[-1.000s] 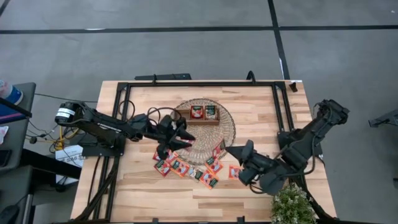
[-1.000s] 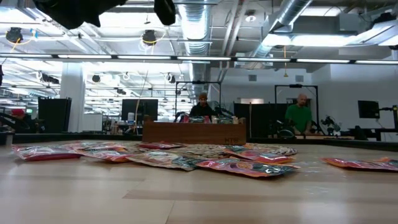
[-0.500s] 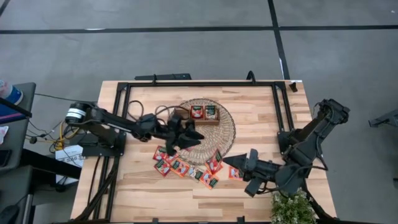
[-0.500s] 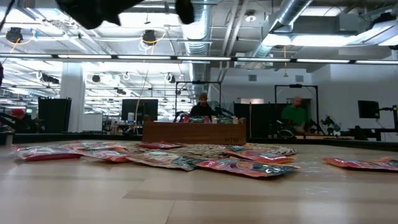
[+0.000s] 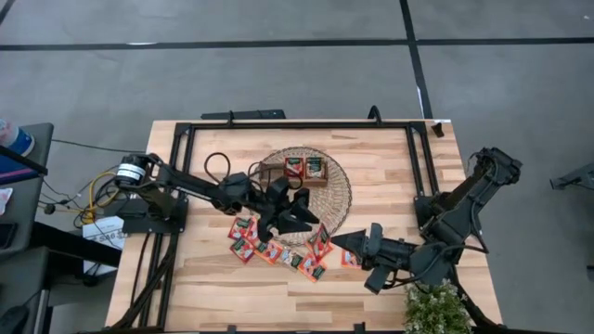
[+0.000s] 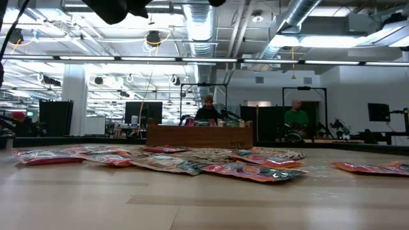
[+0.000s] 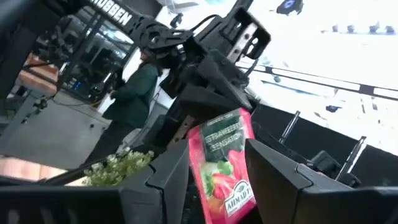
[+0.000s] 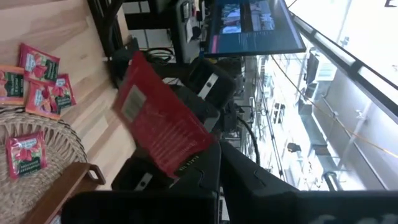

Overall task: Pick & Place Tea
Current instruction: Put the red tea bag into the middle section of the wooden organizer

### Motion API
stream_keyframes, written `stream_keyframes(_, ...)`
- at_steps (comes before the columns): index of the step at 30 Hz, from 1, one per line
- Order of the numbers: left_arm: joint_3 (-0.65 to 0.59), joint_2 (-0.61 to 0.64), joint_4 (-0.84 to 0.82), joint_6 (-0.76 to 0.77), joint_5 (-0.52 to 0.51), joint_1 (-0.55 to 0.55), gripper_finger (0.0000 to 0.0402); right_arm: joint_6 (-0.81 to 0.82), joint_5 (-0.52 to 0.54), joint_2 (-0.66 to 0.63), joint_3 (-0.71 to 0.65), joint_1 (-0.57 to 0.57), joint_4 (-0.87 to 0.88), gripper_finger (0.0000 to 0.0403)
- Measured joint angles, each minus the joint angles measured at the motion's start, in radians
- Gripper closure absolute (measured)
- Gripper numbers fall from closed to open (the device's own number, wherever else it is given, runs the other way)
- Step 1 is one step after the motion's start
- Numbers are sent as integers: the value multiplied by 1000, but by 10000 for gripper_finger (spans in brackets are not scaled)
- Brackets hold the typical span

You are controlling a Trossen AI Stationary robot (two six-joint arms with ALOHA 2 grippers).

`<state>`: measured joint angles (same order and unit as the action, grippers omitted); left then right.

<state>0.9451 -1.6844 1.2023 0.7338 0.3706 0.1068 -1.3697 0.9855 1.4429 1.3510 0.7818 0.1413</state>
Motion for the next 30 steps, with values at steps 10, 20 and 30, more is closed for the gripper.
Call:
stream_keyframes(10,0,1,-7,-18,45,20,252,-2,0,0,0,-4,-6,403)
stream_keyframes(20,0,1,-27,-30,35,19,252,-70,9,0,0,35,-63,403)
stream_keyframes(30,0,1,-33,-45,8,19,252,-103,-15,0,0,53,-90,403)
